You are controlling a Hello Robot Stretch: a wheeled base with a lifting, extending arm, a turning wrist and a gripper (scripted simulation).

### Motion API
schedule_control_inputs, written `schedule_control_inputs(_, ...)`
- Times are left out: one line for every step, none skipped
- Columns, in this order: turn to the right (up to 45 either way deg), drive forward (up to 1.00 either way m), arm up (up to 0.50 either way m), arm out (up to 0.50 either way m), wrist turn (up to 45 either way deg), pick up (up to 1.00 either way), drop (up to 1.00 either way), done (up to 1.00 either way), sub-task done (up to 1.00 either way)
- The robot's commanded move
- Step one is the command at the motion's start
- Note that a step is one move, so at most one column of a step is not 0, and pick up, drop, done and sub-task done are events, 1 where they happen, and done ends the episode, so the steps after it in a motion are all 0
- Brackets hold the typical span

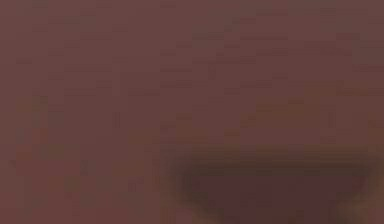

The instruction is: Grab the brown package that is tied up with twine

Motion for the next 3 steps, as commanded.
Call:
schedule_control_inputs(0.0, 0.0, 0.0, 0.0, 45.0, 0.0, 0.0, 0.0, 0.0)
schedule_control_inputs(0.0, 0.0, 0.0, 0.0, 45.0, 0.0, 0.0, 0.0, 0.0)
schedule_control_inputs(0.0, 0.0, 0.0, 0.0, 45.0, 0.0, 0.0, 0.0, 0.0)
